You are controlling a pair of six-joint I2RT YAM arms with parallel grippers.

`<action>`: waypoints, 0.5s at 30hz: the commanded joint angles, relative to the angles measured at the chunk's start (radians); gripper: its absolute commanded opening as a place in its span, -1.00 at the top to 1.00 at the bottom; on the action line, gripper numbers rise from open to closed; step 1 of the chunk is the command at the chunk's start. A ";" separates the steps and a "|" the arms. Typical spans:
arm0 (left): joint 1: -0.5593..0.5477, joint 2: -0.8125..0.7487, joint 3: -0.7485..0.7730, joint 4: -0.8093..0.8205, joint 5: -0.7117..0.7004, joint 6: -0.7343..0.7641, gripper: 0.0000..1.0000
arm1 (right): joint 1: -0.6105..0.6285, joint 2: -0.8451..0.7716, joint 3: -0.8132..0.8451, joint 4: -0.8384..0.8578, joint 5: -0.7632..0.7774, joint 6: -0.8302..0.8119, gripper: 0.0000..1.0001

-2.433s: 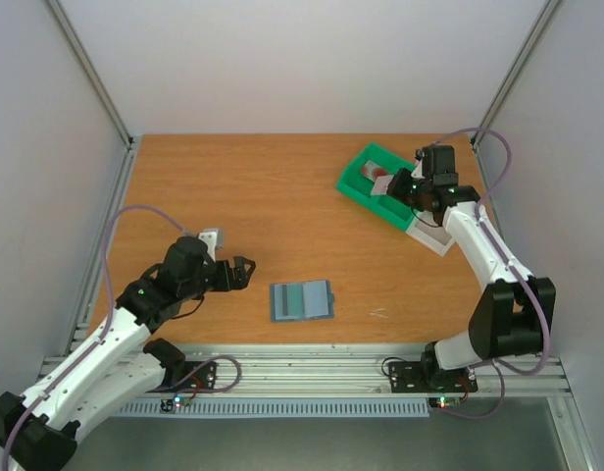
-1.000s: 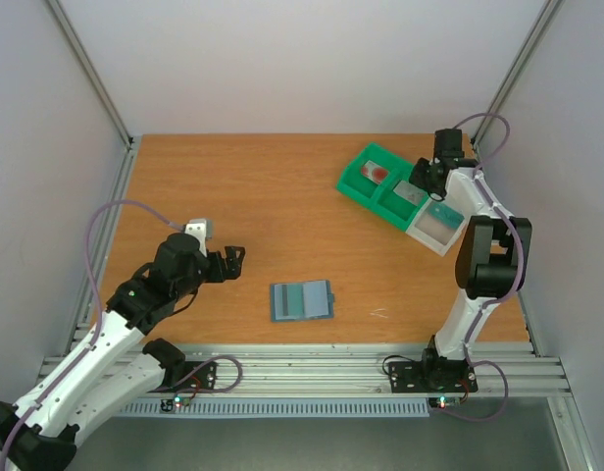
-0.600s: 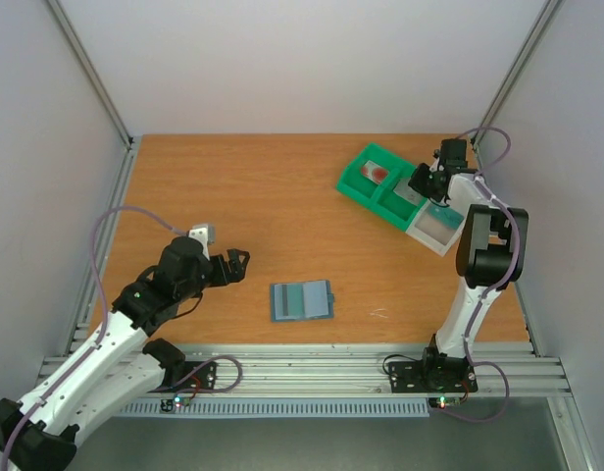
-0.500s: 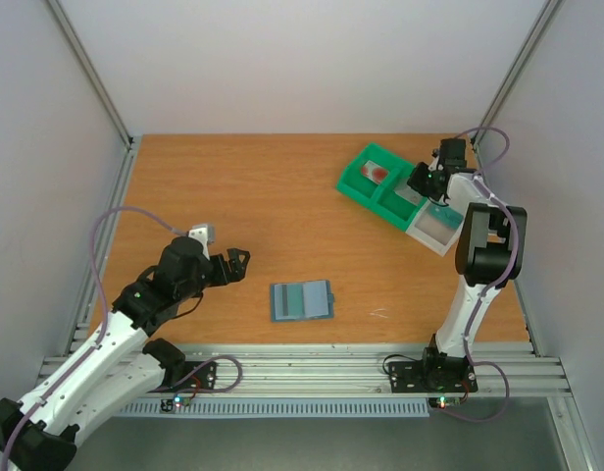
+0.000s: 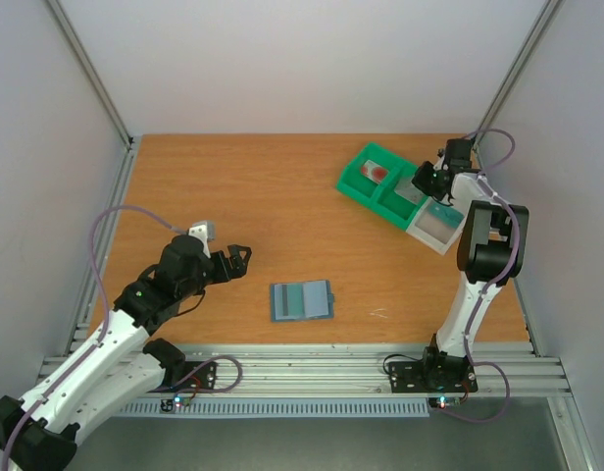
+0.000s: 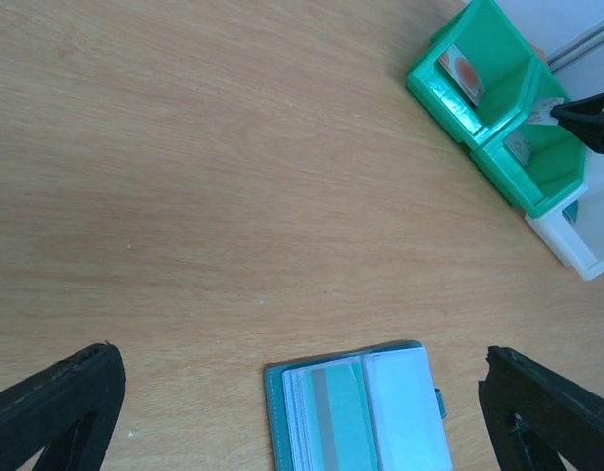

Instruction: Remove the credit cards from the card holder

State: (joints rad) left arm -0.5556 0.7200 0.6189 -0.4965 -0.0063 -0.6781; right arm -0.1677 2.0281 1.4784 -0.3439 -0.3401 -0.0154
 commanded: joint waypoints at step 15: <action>0.004 0.057 0.020 0.028 -0.023 0.036 -0.99 | -0.012 0.041 0.085 -0.068 0.038 -0.010 0.81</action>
State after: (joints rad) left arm -0.5552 0.7605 0.6189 -0.4973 -0.0097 -0.6659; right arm -0.1722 2.0499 1.5215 -0.3767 -0.3244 -0.0185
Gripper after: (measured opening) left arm 0.994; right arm 0.091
